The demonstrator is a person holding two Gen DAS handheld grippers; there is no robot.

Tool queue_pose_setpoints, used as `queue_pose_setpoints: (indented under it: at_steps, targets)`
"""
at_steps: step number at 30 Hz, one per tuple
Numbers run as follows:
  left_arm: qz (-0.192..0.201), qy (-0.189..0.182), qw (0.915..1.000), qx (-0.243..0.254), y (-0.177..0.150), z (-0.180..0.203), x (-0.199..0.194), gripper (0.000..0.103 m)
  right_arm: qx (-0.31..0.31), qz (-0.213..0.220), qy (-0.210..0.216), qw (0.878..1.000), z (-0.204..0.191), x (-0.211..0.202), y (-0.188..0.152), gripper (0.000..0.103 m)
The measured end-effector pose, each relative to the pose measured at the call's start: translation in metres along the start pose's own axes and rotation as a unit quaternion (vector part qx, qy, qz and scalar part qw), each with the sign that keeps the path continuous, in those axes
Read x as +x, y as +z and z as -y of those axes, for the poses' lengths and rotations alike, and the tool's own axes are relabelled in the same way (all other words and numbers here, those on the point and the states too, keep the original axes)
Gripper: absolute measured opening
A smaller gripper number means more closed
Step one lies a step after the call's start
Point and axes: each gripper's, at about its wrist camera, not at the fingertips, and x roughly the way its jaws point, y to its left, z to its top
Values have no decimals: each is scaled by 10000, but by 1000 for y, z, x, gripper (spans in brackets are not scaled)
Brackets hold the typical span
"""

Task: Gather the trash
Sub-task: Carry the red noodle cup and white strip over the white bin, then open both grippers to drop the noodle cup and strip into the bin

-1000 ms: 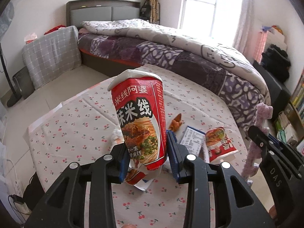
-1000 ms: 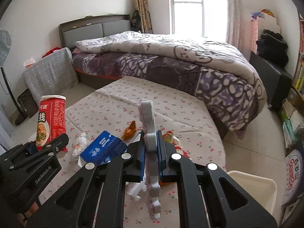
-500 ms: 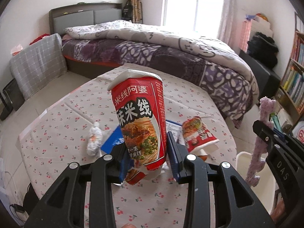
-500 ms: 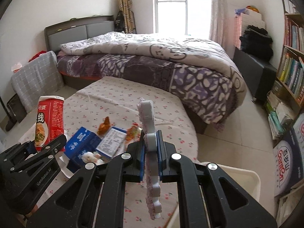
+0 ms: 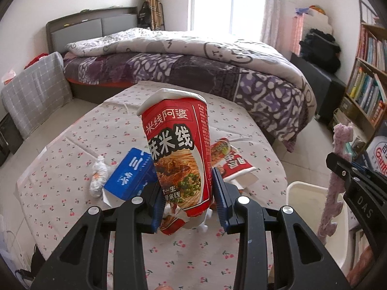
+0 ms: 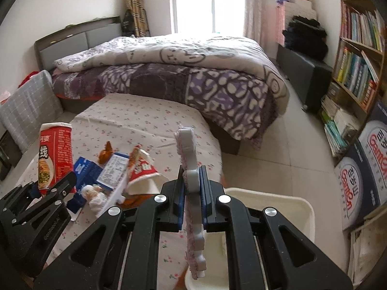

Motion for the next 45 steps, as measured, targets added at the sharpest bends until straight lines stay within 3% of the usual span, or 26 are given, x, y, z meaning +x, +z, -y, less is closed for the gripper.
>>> queue_pose_setpoints:
  at_steps: [13,23,25,28,34,37,45]
  targets:
    - [-131,-472,9978,441,-9,51,5,36,584,-431,-639,9953,58,5,-13,10]
    - [-336,-905,9923,778,-19,101,9,36,1306,-828,-1106,9818,115,9,-26,14]
    - [-398,-1022,9904,846,-21,112,10,36,1445,-858,-1220,9782,126,8,-28,36]
    - [-484,-1169,9873,956,-26,127,11,37,1693,-808,-1428,9718,142,3,-32,57]
    - [-631,-1416,9813,1140,-33,155,12,38,2082,-659,-1789,9593,169,-7,-36,86]
    - [-678,-1513,9784,1238,-36,168,11,38,2183,-563,-1950,9545,179,-13,-36,93]
    - [-935,-1908,9689,1266,-40,193,11,40,2472,-574,-1916,9481,203,-20,-37,95]
